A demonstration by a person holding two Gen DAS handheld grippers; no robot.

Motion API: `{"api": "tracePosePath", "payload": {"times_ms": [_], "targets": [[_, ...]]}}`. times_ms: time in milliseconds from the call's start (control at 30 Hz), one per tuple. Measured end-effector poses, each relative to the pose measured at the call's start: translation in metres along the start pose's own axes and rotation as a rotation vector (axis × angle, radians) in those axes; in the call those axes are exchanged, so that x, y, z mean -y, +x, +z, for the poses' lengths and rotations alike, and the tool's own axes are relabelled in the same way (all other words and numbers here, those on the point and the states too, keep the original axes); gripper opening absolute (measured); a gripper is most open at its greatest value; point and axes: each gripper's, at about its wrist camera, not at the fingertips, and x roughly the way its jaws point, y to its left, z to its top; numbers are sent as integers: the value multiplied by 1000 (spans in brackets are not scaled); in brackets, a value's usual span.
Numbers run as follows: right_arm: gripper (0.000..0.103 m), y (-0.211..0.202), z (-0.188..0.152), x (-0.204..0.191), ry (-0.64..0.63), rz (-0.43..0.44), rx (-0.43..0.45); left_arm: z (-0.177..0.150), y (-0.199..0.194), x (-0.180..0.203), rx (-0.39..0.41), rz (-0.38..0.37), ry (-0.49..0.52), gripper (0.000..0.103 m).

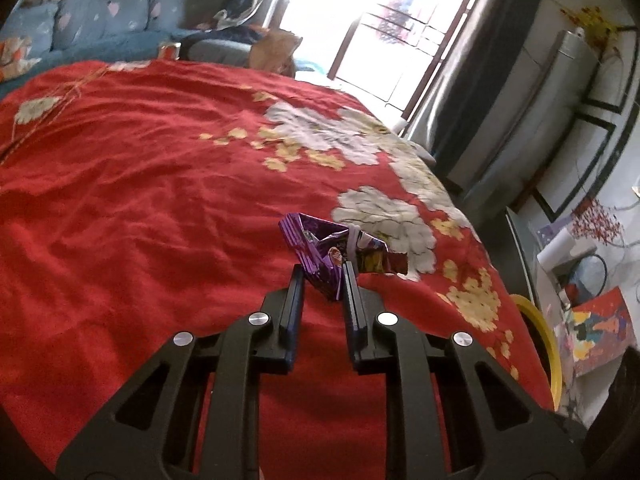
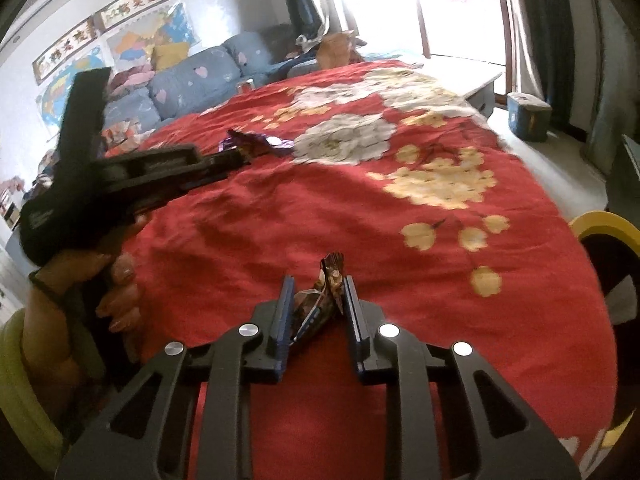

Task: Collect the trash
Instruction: 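Grasp the purple packet with the left tool while the right tool grasps the chocolate wrapper, then carry both wrappers over the yellow-rimmed bin and open both tools to drop them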

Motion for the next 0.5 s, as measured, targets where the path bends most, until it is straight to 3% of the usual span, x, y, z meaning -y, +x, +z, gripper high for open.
{"api": "tracePosePath", "payload": {"times_ms": [500], "targets": [[22,-35,10,63,128,-103,89,-14,-20,59,6,-88,116,13]]}}
